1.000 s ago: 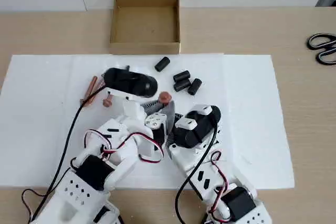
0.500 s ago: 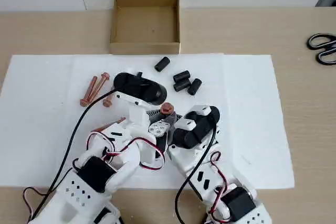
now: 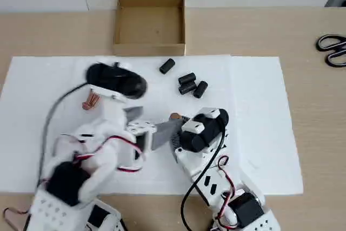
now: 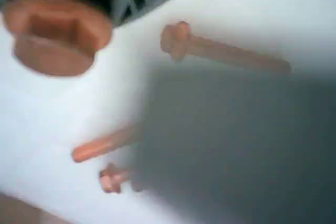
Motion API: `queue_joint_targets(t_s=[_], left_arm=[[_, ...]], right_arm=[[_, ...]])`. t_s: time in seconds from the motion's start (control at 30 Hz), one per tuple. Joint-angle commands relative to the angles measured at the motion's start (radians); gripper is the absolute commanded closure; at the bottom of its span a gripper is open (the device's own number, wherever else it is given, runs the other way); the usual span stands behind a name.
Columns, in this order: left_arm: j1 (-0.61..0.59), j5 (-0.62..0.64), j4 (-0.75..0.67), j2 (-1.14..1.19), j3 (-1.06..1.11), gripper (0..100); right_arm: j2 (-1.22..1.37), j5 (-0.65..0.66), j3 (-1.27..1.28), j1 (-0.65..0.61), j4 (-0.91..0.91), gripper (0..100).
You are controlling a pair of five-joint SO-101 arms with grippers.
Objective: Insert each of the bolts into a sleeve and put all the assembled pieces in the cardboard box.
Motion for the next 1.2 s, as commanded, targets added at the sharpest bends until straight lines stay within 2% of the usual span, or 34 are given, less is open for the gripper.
queue_joint_targets(t_s=[0.0, 0.1, 0.2, 0.43, 0.57, 0.73, 0.87, 1.17], left_arm=[[-0.195, -0.164, 0.095, -0.008, -0.157, 69], [-0.376, -0.281, 0.135, -0.006, -0.170, 69], [-0.482, -0.296, 0.181, -0.008, -0.170, 69], [-0.508, -0.296, 0.230, -0.008, -0.170, 69], [-0.512, -0.298, 0.272, -0.008, -0.170, 69], [-0.512, -0.298, 0.310, -0.009, -0.170, 69], [-0.512, -0.298, 0.316, -0.009, -0.170, 69], [-0.512, -0.298, 0.336, -0.009, -0.170, 69]], right_arm=[[0.004, -0.005, -0.040, 0.027, 0.038, 99.6], [0.104, 0.021, -0.172, 0.041, 0.128, 99.6], [0.314, 0.057, -0.408, 0.079, 0.150, 99.6], [0.967, 0.097, -1.042, 0.093, 0.134, 99.6], [1.330, 0.097, -1.289, 0.150, -0.013, 99.5], [1.736, 0.091, -1.508, 0.237, -0.318, 99.5], [1.983, 0.089, -1.654, 0.257, -0.515, 99.5], [2.368, 0.089, -1.860, 0.255, -0.697, 99.5]])
